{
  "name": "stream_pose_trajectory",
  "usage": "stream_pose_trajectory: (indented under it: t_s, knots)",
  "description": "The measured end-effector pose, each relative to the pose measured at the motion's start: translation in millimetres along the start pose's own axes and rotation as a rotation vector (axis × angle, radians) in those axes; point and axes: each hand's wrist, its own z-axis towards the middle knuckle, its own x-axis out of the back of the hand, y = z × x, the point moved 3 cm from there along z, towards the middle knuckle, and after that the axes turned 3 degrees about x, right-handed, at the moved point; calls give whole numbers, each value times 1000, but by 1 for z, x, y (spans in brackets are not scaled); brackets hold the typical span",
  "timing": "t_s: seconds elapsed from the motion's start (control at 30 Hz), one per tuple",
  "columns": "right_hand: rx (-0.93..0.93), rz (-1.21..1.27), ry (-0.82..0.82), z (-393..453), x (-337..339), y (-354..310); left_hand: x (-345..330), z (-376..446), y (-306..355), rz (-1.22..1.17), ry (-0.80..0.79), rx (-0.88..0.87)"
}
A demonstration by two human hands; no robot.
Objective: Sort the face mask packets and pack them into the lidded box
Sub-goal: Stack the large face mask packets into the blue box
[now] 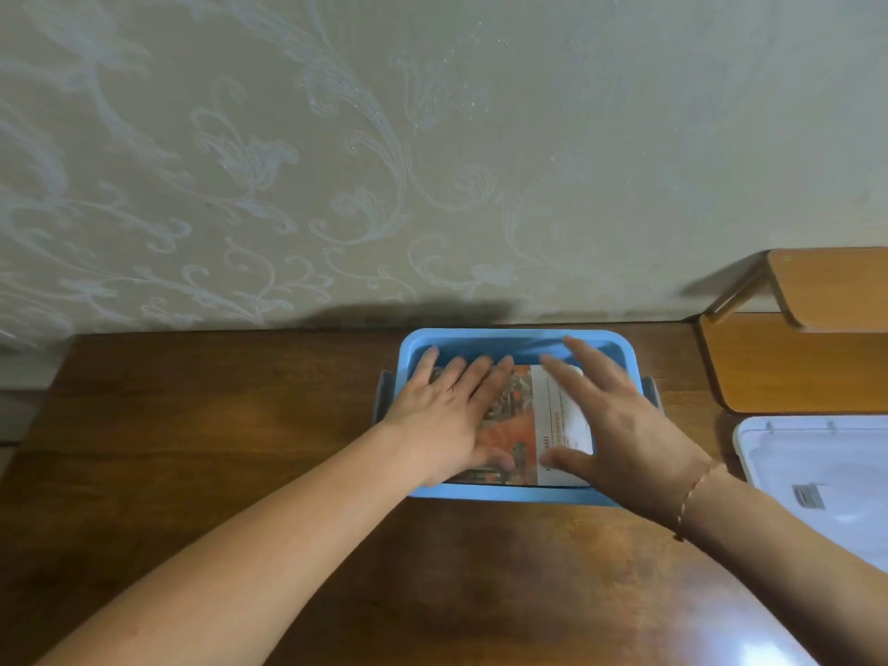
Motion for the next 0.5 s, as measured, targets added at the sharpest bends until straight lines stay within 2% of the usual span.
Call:
stream_pose_trajectory:
  t_s: [0.07,0.13,0.37,0.5]
  knots:
    - [110,-100,-187,7,-6,3,2,-1,-4,82,-20,1]
    - [116,-166,-298,14,-13,9,2,-3,-10,155,-52,32]
    - [61,-186,-346,25,-32,11,4,-1,-16,261,-125,93]
    - [-44,70,-294,20,-24,6,5,-5,-22,187,-116,59]
